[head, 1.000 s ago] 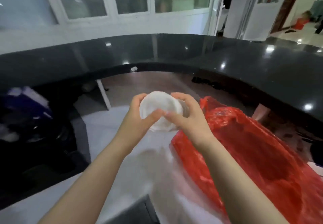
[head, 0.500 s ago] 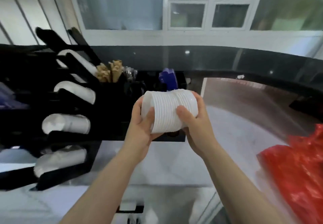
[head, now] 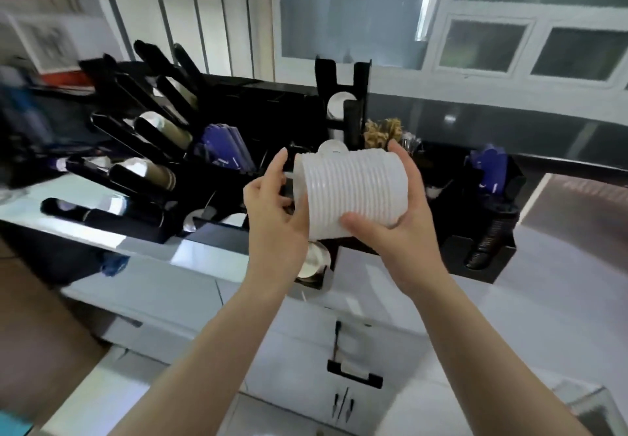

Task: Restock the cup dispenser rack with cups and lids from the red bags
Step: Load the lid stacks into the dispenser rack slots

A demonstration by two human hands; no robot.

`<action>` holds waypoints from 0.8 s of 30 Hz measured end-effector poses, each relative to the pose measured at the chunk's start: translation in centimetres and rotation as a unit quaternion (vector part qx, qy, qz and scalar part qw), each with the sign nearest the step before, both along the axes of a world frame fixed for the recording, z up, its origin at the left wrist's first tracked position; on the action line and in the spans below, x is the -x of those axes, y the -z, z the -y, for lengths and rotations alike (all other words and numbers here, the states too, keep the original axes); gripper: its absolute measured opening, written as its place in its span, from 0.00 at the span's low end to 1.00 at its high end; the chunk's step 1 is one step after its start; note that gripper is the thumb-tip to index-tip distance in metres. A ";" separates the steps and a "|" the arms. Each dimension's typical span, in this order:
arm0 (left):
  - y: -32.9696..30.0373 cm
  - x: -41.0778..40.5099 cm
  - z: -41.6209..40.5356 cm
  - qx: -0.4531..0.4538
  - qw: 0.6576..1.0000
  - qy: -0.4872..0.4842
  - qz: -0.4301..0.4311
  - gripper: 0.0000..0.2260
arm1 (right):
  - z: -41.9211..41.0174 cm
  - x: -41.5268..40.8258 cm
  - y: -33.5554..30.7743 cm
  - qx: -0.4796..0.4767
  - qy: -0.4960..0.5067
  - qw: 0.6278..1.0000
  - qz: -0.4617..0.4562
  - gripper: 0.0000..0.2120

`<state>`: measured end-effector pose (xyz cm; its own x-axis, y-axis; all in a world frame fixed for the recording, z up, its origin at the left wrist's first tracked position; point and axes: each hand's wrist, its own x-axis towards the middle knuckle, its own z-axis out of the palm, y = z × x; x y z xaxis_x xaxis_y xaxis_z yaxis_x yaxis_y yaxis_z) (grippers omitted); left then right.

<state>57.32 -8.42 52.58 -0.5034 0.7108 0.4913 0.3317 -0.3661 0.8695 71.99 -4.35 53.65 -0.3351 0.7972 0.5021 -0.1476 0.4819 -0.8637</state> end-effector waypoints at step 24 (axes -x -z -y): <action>7.6 20.9 -5.2 0.084 0.955 0.093 0.269 0.28 | -10.4 22.1 -1.7 -0.209 0.003 0.834 0.510 0.45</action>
<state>36.41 -3.18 44.98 -0.5076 0.8589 0.0686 -0.2370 -0.2157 0.9473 49.85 6.02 55.32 -0.7551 0.6265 0.1932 0.5643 0.7711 -0.2949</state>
